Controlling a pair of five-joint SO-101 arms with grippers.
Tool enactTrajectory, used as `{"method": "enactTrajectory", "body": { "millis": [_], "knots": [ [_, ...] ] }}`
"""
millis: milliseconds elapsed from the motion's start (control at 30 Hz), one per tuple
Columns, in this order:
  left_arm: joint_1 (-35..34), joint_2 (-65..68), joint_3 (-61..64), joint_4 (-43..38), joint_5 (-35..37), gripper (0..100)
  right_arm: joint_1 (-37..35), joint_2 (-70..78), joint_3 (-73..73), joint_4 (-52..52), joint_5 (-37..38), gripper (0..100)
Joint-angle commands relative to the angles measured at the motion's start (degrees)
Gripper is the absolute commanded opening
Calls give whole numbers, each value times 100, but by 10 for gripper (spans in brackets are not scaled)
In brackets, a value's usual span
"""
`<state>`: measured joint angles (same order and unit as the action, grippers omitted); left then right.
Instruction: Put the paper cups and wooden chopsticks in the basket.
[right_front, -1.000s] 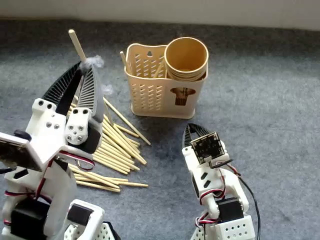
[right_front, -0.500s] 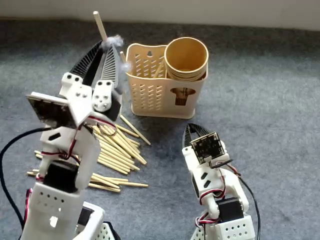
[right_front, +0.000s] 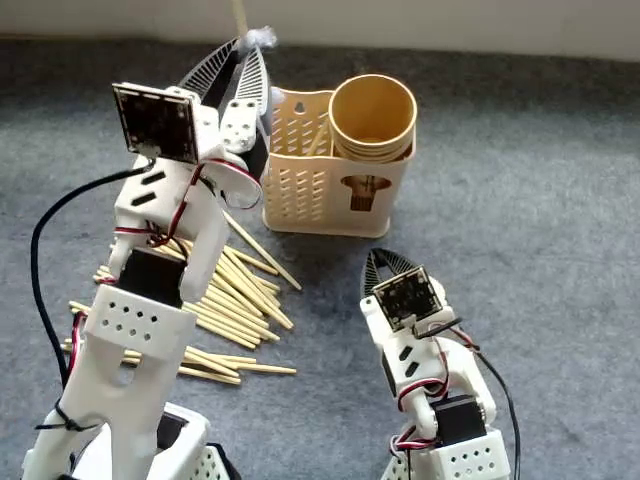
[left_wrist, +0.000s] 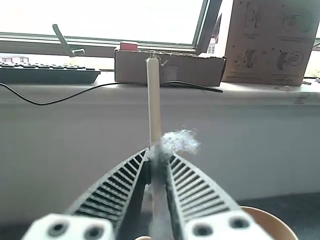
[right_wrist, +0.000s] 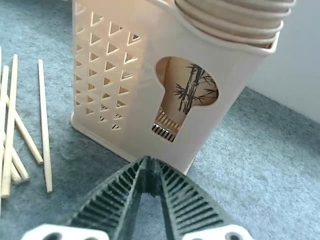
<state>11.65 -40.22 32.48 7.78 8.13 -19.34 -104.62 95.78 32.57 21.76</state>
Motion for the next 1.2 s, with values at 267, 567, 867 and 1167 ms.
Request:
{"method": "enactTrajectory", "body": {
  "millis": [267,567,867,1167],
  "knots": [
    [75,646,-1270,-149,44,6,-92,-48,558,-4,70,7],
    [-4,1358,-1552,-334,44,6,-92,-48,558,-4,70,7],
    [-242,1974,-1516,-686,44,6,-92,-48,558,-4,70,7],
    [-189,1991,-1824,1002,44,91,-92,-48,558,-4,79,7]
  ]
}}
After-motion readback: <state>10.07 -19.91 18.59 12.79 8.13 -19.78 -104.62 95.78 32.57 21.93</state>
